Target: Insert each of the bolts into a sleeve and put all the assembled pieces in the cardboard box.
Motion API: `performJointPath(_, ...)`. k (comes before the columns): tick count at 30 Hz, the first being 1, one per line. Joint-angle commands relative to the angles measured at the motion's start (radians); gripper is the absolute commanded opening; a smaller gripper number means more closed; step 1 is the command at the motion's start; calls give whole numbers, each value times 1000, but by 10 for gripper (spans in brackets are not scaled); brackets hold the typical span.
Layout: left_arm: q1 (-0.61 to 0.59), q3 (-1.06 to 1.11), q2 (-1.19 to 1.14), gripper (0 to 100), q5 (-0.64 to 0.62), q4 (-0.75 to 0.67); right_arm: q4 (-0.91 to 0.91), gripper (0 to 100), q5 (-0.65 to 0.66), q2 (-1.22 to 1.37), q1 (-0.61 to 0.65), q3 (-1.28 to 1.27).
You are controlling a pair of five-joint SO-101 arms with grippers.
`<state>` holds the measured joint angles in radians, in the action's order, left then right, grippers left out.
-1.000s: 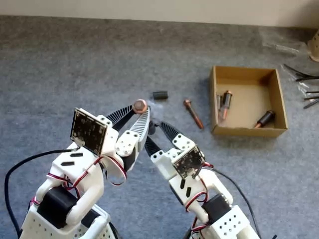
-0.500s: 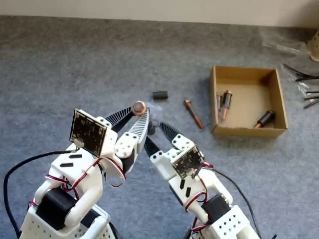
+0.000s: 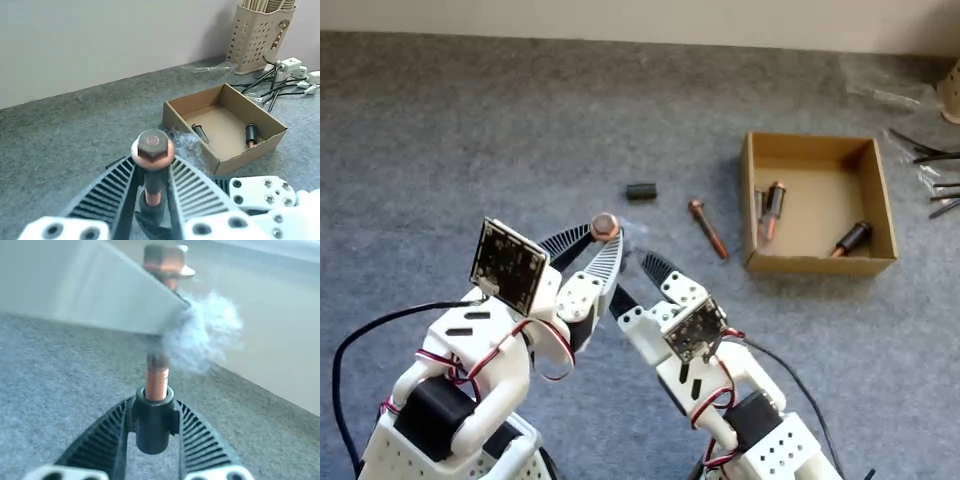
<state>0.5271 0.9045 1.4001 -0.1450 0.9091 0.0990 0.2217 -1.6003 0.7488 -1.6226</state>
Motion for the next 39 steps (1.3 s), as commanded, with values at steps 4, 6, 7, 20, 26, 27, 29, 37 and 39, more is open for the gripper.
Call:
performJointPath(4,25,-10,15,8,43,25,2,5,14,-18,16,13)
performJointPath(6,24,-10,15,10,43,25,4,5,14,-19,16,13)
performJointPath(7,15,-10,15,10,43,28,4,5,14,-19,16,13)
performJointPath(20,-81,59,8,11,43,68,5,5,12,-19,16,15)
performJointPath(26,-84,62,13,122,44,68,5,5,12,-19,16,15)
performJointPath(27,-84,62,15,159,44,68,5,5,12,-19,16,15)
performJointPath(29,-85,64,16,219,44,68,5,5,12,-19,16,15)
performJointPath(37,-139,67,18,249,46,-2,5,5,12,-19,16,15)
performJointPath(39,-176,67,18,249,46,-11,5,5,12,-19,16,15)
